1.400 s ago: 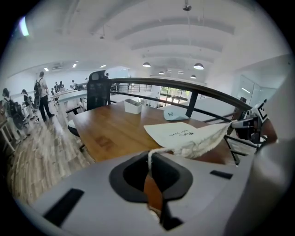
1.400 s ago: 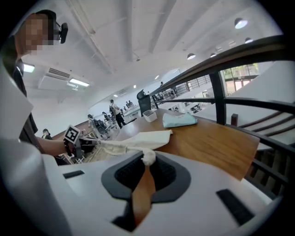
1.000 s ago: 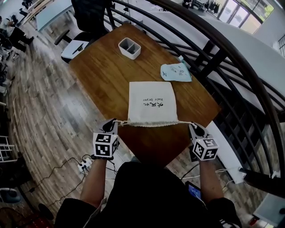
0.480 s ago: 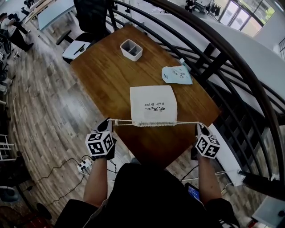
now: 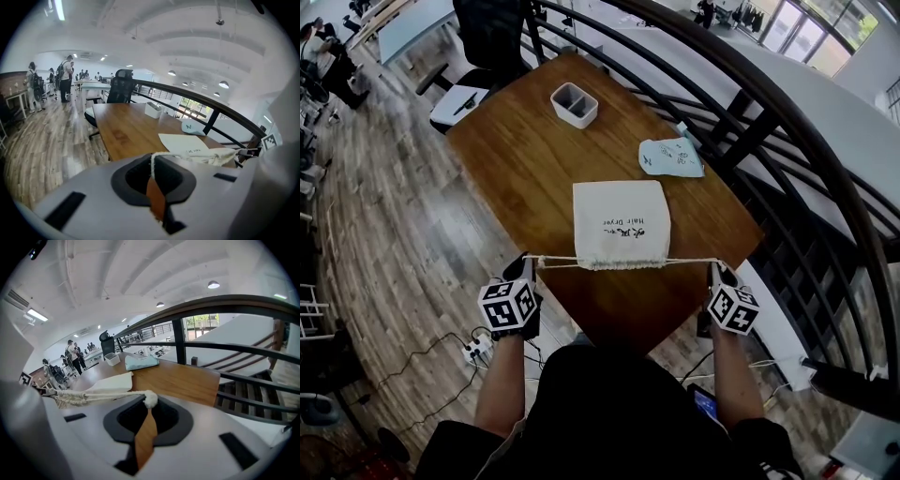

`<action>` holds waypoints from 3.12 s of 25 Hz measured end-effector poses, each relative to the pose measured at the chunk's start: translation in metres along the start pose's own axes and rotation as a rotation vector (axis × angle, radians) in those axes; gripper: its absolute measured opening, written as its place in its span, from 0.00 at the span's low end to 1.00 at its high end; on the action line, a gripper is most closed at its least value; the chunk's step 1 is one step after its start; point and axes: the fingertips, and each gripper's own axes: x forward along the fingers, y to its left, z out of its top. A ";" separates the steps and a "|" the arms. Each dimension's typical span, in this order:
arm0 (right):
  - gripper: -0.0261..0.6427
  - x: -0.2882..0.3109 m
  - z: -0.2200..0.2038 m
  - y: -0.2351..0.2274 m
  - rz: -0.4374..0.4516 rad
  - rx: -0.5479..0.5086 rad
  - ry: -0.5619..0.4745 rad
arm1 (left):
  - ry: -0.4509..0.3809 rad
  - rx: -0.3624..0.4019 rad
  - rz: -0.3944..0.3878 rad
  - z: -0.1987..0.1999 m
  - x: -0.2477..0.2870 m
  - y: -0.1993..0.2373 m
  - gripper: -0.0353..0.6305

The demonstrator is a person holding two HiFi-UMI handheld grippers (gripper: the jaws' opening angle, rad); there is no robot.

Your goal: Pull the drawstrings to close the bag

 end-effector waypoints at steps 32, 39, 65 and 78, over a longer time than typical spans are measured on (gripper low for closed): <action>0.03 -0.017 0.010 -0.090 -0.129 0.121 -0.039 | 0.071 0.073 -0.020 0.004 0.012 0.043 0.07; 0.03 0.009 0.010 0.000 0.039 -0.015 -0.011 | 0.113 0.198 -0.138 -0.009 0.030 -0.029 0.07; 0.04 0.000 0.031 0.080 0.237 -0.192 -0.078 | 0.232 0.311 -0.392 -0.041 0.012 -0.154 0.58; 0.09 -0.007 0.020 0.091 0.388 -0.216 -0.070 | 0.171 0.215 -0.233 -0.069 -0.040 -0.142 0.62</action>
